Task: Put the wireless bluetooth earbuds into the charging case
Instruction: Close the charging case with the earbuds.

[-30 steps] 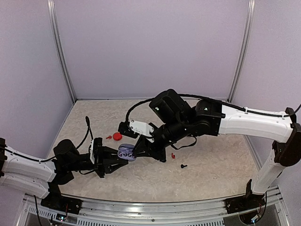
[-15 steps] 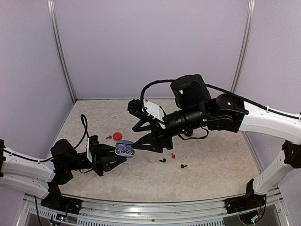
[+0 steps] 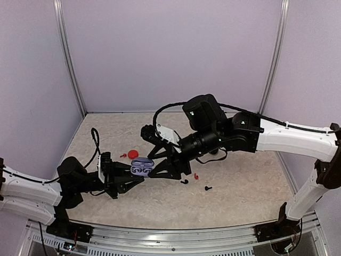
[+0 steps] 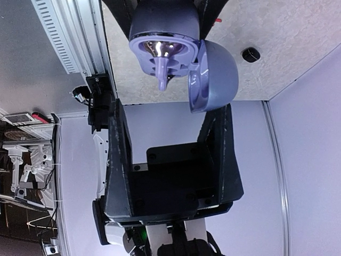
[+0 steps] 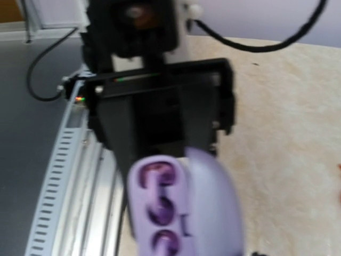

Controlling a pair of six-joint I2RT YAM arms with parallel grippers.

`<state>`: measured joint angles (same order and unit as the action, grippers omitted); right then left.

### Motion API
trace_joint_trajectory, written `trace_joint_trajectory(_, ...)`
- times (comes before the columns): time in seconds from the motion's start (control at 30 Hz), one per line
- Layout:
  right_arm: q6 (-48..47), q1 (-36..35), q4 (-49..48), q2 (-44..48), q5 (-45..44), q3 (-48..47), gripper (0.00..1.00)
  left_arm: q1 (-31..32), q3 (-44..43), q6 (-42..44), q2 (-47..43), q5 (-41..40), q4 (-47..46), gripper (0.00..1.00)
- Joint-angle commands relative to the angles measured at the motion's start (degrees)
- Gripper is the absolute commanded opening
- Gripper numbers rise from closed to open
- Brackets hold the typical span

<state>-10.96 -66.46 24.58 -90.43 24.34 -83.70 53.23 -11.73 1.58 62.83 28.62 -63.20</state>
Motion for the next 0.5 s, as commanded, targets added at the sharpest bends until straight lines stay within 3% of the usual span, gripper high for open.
trace_joint_trajectory(0.0,-0.6,0.2,-0.3,-0.5,6.1,0.3,0.60,0.2,-1.6,-0.2,-1.2,-2.6,0.2,0.00)
trace_joint_trajectory(0.47,-3.9,-1.7,1.5,0.0,4.3,2.5,0.52,-2.0,-2.5,-6.3,-0.5,-6.3,0.1,0.00)
